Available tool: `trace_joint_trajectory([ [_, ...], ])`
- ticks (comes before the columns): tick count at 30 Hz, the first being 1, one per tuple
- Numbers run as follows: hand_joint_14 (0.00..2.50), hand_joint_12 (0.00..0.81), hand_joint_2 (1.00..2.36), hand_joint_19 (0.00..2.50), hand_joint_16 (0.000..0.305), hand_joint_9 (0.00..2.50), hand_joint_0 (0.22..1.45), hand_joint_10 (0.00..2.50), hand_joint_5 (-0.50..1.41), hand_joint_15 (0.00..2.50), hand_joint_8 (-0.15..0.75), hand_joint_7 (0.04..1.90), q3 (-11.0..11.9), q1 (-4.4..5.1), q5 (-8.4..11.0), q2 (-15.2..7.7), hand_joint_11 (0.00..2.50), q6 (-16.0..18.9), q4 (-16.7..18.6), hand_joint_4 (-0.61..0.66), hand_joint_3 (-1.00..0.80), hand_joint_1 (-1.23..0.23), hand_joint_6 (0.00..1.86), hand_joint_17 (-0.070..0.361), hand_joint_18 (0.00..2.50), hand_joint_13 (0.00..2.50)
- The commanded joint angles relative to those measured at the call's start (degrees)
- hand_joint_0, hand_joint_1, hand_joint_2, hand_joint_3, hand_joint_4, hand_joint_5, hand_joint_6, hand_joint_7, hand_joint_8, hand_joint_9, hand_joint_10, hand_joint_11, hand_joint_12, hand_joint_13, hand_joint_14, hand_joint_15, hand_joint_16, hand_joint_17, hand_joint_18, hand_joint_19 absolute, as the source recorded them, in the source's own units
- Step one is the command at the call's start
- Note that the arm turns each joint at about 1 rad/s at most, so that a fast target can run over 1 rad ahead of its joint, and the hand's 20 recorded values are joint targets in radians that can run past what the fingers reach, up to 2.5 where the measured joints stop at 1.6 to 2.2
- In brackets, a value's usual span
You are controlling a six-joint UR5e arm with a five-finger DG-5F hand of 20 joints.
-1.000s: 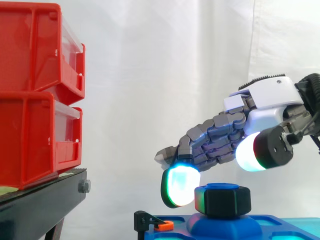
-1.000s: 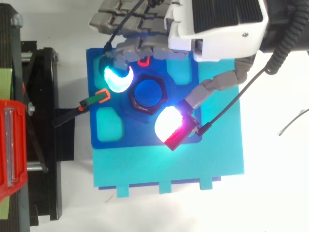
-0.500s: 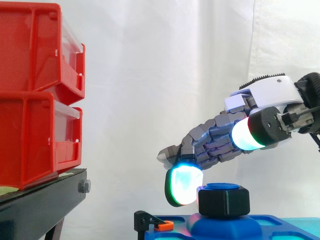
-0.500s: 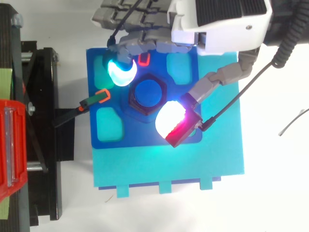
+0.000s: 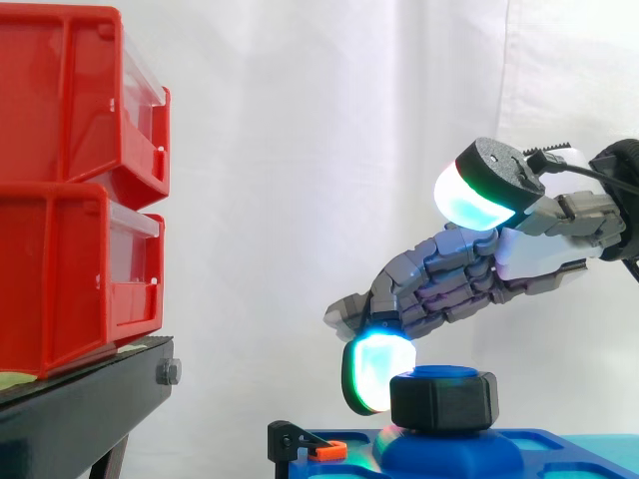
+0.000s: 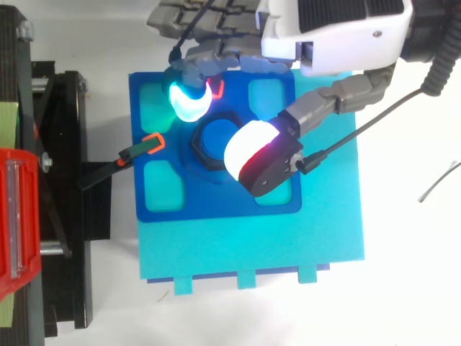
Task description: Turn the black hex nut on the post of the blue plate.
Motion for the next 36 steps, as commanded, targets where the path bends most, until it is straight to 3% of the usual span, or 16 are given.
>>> trace_joint_trajectory([
  [1, 0.00, 0.373, 1.00, 0.00, 0.055, 0.00, 0.38, 0.00, -0.25, 0.00, 0.217, 0.96, 0.1, -0.01, 0.00, 0.1, 0.00, -0.5, -1.5, 0.24, -0.50, 0.08, 0.50, 0.124, 0.00, 0.00],
  [3, 0.00, 0.373, 1.00, 0.00, 0.055, 0.00, 0.38, 0.00, -0.25, 0.00, 0.218, 0.95, 0.2, -0.01, 0.00, 0.1, 0.00, -1.1, -2.9, 0.24, -0.50, 0.07, 0.50, 0.124, 0.00, 0.00],
  [9, 0.00, 0.392, 1.00, 0.00, 0.059, 0.00, 0.35, 0.00, -0.25, 0.00, 0.231, 0.96, 0.7, -0.01, 0.00, 0.1, 0.00, -1.5, -4.4, 0.26, -0.50, -0.16, 0.50, 0.132, 0.00, 0.01],
  [14, 0.00, 0.399, 1.00, 0.00, 0.060, 0.00, 0.33, 0.00, -0.25, 0.00, 0.235, 0.97, 0.9, -0.10, 0.00, 0.4, 0.00, -1.9, -5.4, 0.27, -0.50, -0.47, 0.50, 0.136, 0.00, 0.02],
  [20, 0.00, 0.395, 1.00, 0.00, 0.059, 0.00, 0.34, 0.00, -0.25, 0.00, 0.227, 0.98, 1.0, -0.10, 0.00, 0.9, 0.00, -2.5, -5.6, 0.27, -0.50, -0.63, 0.50, 0.132, 0.00, 0.02],
  [36, 0.00, 0.388, 1.00, 0.00, 0.056, 0.00, 0.36, 0.00, -0.25, 0.00, 0.218, 0.99, 1.0, -0.01, 0.00, 1.0, 0.00, -3.7, -7.4, 0.26, -0.50, -0.71, 0.50, 0.127, 0.00, 0.03],
])
